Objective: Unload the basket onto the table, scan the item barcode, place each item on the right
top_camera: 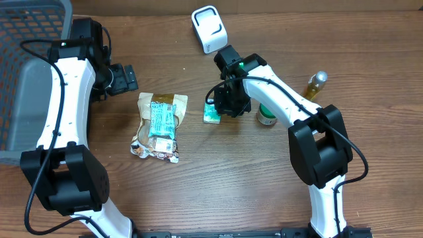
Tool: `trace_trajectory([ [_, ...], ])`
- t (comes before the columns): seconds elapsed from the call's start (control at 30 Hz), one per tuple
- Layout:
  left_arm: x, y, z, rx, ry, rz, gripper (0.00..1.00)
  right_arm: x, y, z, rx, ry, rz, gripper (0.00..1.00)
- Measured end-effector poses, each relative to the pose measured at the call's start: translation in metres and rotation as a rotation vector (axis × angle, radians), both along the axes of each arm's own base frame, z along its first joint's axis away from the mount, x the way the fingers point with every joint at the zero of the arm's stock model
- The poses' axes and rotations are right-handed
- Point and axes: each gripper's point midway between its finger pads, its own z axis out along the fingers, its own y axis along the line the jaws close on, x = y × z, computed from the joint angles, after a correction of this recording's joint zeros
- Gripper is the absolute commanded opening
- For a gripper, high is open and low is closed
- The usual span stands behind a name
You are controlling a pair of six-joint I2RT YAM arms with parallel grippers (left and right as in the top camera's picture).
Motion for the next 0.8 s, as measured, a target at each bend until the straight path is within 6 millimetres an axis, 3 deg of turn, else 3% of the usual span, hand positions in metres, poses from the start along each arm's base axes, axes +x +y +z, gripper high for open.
trace_trajectory([
  [0.33, 0.000, 0.000, 0.000, 0.000, 0.000, 0.000, 0.99, 0.015, 0.007, 0.000, 0.031, -0.065, 0.003, 0.36],
  [0.6, 0.000, 0.000, 0.000, 0.000, 0.000, 0.000, 1.00, 0.017, 0.007, -0.020, 0.039, -0.092, 0.002, 0.35],
  [0.8, 0.000, 0.000, 0.000, 0.000, 0.000, 0.000, 0.99, 0.018, 0.008, -0.030, 0.049, -0.109, 0.001, 0.28],
])
